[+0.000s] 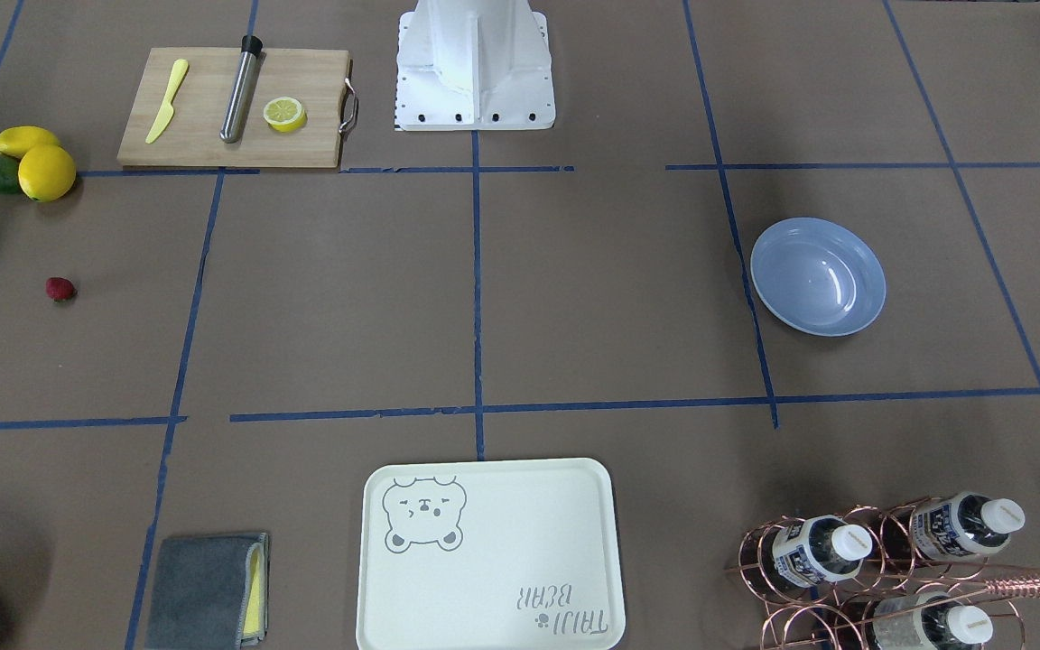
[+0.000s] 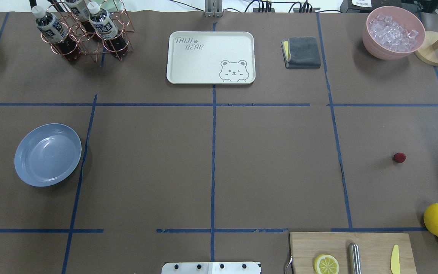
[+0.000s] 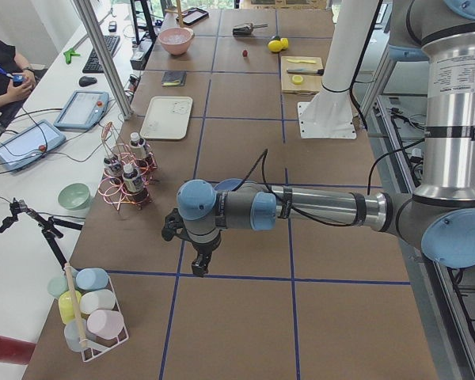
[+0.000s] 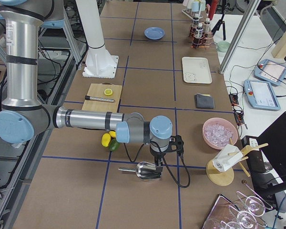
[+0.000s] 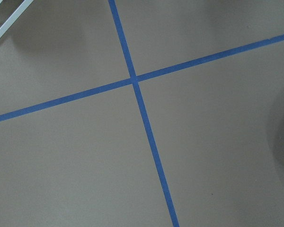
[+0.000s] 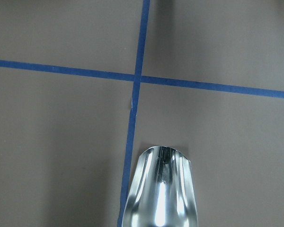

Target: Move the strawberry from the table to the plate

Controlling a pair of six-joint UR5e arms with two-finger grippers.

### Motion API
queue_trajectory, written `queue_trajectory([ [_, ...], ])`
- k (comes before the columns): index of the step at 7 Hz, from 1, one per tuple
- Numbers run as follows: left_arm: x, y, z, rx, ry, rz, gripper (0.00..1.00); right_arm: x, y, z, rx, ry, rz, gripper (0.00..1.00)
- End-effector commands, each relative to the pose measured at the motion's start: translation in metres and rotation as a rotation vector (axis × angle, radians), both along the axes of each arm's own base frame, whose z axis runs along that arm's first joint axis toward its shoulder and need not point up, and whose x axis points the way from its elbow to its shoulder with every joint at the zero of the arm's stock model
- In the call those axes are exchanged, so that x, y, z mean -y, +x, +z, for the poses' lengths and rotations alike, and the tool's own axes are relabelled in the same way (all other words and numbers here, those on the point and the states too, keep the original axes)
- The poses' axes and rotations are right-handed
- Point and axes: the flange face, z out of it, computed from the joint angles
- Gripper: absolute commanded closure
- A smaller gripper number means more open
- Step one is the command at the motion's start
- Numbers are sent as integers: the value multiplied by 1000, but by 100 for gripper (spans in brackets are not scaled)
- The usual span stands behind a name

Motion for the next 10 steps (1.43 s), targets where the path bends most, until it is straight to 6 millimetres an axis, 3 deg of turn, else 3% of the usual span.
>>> queue_trajectory([
  [1, 0, 0, 0, 3, 4, 3, 0, 0, 0, 0, 0, -1, -1, 0],
  [4, 1, 0, -5, -3, 18, 4, 0, 3, -1, -13, 2, 34, -2, 0],
  [6, 5, 3, -12, 1, 71, 10, 0, 12, -11, -33, 38, 206, -17, 0],
  [8, 16, 8, -34, -3, 257, 21, 0, 26, -13, -49, 42, 284, -13, 0],
  [10, 25, 9, -57, -4, 540, 15, 0, 28, -17, -62, 109, 188, 112, 0],
])
